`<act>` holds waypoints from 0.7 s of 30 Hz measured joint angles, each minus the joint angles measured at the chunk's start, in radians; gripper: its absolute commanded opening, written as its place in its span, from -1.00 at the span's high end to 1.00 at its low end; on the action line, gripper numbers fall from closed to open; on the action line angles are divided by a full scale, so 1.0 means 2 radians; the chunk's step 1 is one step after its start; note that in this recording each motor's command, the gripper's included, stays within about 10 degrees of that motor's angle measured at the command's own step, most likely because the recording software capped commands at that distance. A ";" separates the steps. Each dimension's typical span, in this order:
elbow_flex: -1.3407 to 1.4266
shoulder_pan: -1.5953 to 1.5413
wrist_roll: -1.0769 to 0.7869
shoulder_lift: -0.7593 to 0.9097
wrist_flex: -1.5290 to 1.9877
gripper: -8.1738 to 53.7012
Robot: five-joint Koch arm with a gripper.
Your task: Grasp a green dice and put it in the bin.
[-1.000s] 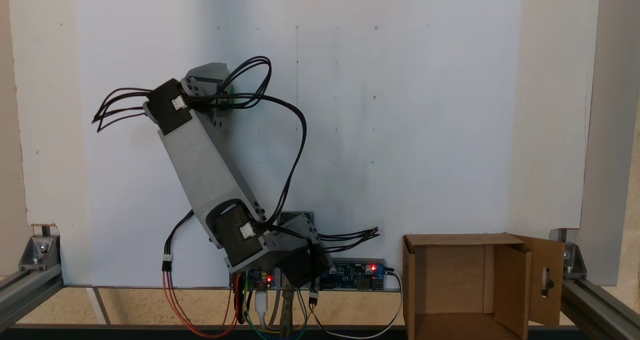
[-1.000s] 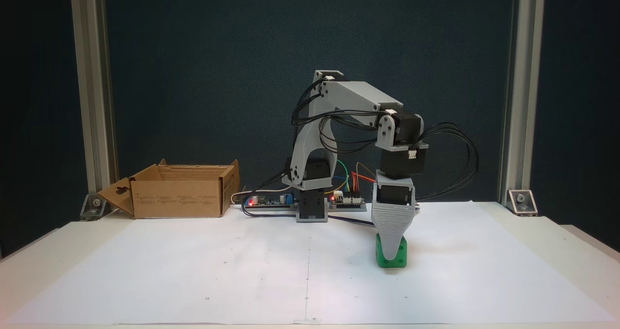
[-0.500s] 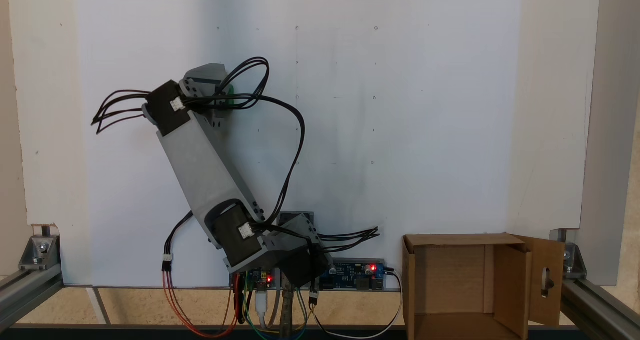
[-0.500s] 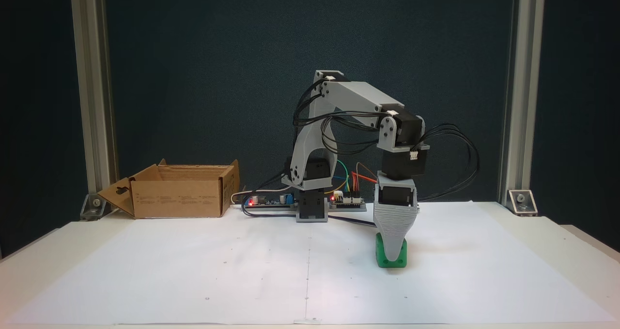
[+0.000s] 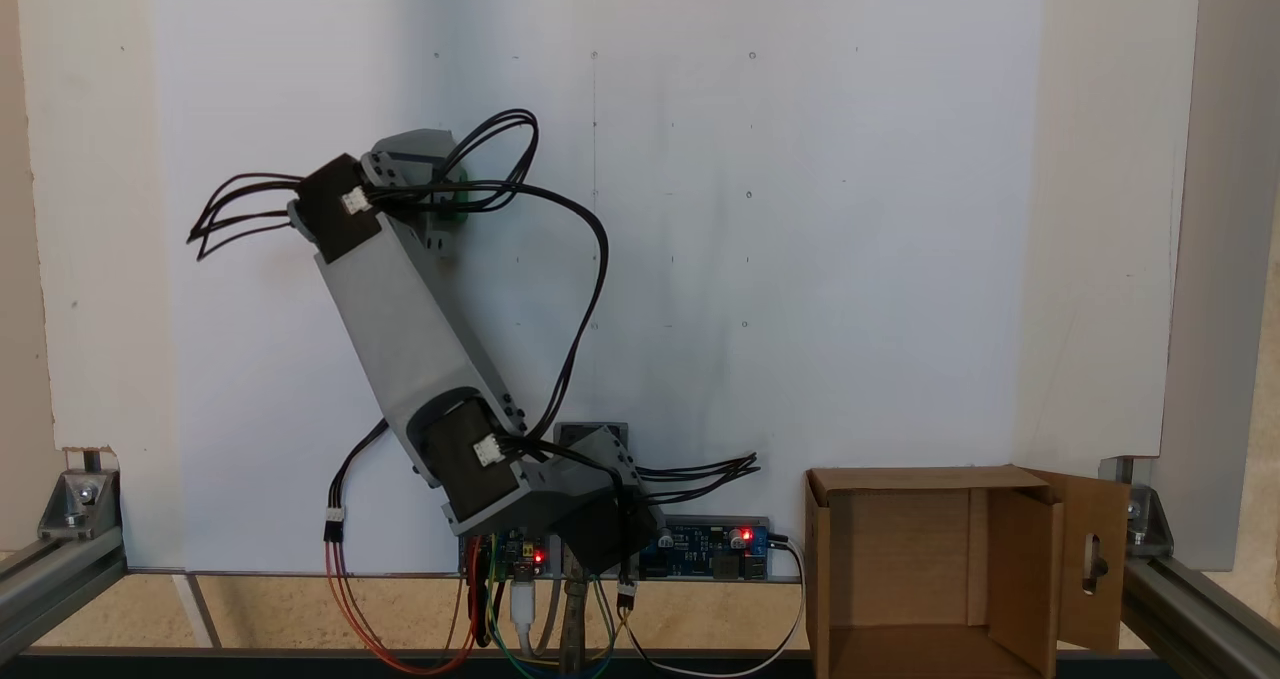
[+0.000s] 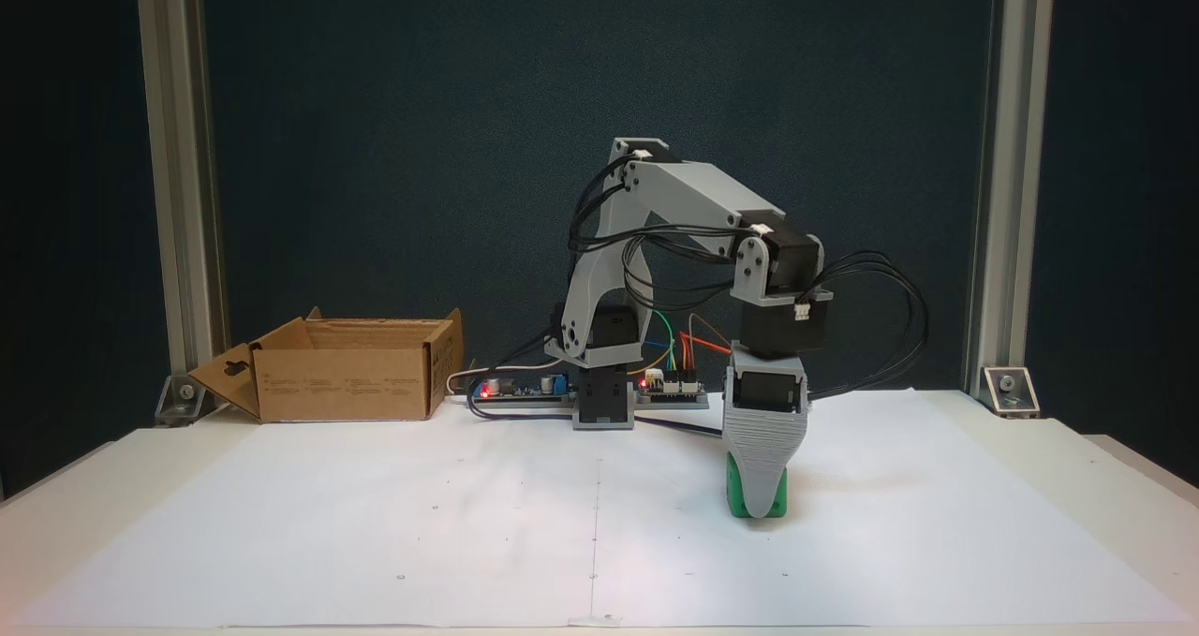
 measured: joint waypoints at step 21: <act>0.001 0.038 0.000 0.131 0.031 0.36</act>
